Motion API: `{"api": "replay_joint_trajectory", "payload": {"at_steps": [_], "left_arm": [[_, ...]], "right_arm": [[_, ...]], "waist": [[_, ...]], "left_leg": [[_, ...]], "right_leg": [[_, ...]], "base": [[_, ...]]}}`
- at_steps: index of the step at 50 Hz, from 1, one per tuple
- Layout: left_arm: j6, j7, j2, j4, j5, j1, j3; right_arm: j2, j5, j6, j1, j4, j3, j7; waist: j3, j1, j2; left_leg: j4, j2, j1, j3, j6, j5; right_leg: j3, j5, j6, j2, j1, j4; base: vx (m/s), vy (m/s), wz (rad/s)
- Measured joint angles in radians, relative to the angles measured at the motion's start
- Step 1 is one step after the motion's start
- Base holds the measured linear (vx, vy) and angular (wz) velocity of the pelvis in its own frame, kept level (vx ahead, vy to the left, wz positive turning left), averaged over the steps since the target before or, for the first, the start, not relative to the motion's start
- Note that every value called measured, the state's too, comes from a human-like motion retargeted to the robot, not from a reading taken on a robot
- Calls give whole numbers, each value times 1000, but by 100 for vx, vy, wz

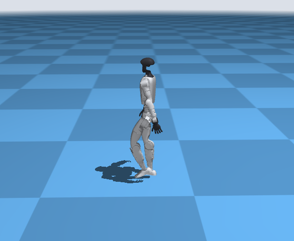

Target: Walk run

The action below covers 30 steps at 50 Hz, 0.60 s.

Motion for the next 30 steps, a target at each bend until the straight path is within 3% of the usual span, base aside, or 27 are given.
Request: {"api": "replay_joint_trajectory", "payload": {"at_steps": [3, 10, 11, 13, 15, 18, 19, 20, 24, 28, 30], "left_arm": [[28, 14, -9, 48, -22, 28, 39], [57, -60, -49, 71, -44, 73, 123], [55, -66, -51, 71, -41, 72, 131], [47, -64, -51, 71, -38, 70, 147], [41, -51, -41, 71, -58, 60, 153], [42, -44, -13, 71, -128, 5, 134], [43, -44, -4, 71, -150, -30, 121], [43, -43, 5, 70, -170, -70, 107], [22, -39, 3, -66, -173, -249, 42], [-52, -89, 8, -225, -131, -432, -90], [-77, -113, 31, -288, -122, -526, -162]], "right_arm": [[-10, -13, -14, -52, -47, 6, -10], [-2, -23, -37, -110, -69, 35, 11], [8, -30, -37, -106, -61, 40, 16], [28, -54, -41, -93, -36, 51, 31], [50, -98, -42, -71, 1, 65, 50], [75, -180, -25, -21, 59, 92, 66], [74, -202, -21, -5, 81, 97, 67], [71, -221, -19, 10, 103, 100, 66], [59, -255, -4, 69, 219, 43, 63], [68, -207, 58, 195, 243, -58, 115], [81, -158, 66, 258, 243, -85, 156]], "waist": [[15, 25, 18], [4, 49, -6], [-2, 66, -17], [-16, 103, -43], [-36, 123, -55], [-57, 75, -22], [-48, 45, -17], [-34, 14, -18], [-28, 21, 128], [-14, -55, 172], [-13, -112, 170]], "left_leg": [[-255, 41, -34, 119, 28, -12], [-658, -58, -45, 257, 59, -96], [-638, -53, -30, 278, 94, -91], [-606, -40, -5, 321, 143, -79], [-592, -29, 32, 346, 150, -30], [-512, 10, 60, 195, 150, -79], [-485, 0, 85, 160, 150, -106], [-460, -19, 121, 147, 150, -134], [-503, 68, 195, 31, 150, -144], [-539, 19, 269, -183, 150, -143], [-552, -19, 300, -300, 150, -140]], "right_leg": [[-33, -43, -11, 64, 59, -13], [-122, -54, 11, 104, 179, -12], [-121, -25, 20, 97, 189, 3], [-116, 72, 46, 76, 212, 40], [-155, 252, 84, 60, 240, 90], [-76, 550, 117, 117, 180, 303], [-49, 577, 100, 125, 129, 457], [-36, 577, 75, 117, 73, 639], [9, 501, 13, 231, -62, 696], [-66, 260, -132, 133, -208, 672], [-100, 198, -161, 77, -263, 575]], "base": [[63, -18, 63], [80, -13, 44], [101, -5, -44], [114, -8, -66], [118, -12, -45], [114, -5, 79], [105, -3, 193], [91, 6, 175], [77, 20, 129], [77, 0, 266], [71, -20, 314]]}}
